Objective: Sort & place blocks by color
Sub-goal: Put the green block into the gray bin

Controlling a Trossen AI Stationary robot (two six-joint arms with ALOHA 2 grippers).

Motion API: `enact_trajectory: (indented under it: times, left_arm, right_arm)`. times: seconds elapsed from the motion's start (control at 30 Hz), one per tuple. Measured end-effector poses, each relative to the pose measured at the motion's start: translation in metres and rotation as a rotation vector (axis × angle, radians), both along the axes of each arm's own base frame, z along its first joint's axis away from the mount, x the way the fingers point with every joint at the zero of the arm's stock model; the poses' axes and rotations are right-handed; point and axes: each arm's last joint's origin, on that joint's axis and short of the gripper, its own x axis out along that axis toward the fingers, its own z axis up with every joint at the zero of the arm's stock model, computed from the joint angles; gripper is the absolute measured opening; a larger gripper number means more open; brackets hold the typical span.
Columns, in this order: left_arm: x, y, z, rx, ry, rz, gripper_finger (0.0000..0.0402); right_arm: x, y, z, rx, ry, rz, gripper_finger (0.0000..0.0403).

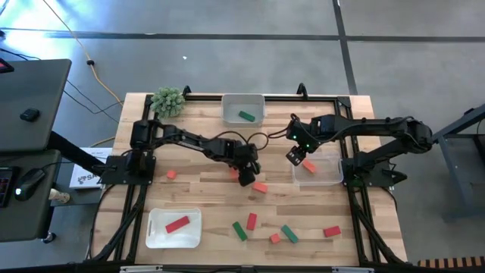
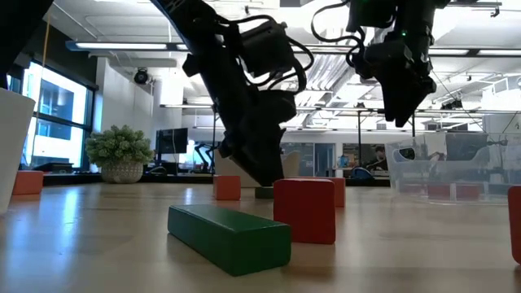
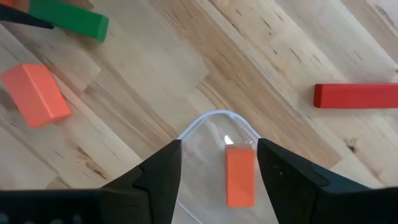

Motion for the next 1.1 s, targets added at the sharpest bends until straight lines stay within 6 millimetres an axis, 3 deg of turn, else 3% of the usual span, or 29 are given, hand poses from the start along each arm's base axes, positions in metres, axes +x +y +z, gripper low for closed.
enact_trajectory:
  times: [0.43,0.73,1.1]
  left_arm:
    - [0.002,-0.004,-0.016,0.024,0.049,-0.039,0.0191]
    - [0.0,-0.002,-0.011,0.024,0.048,-0.163,0.0074]
    - [-0.01,0.017,0.003,-0.051,0.034,-0.24,0.0074]
  right_arm:
    - [-0.001,0.0,0.0,-0.004,0.006,-0.027,0.0199]
    - [0.0,-0.001,0.0,-0.022,0.002,-0.072,0.0199]
    - [0.0,-0.002,0.0,-0.037,-0.005,-0.127,0.0199]
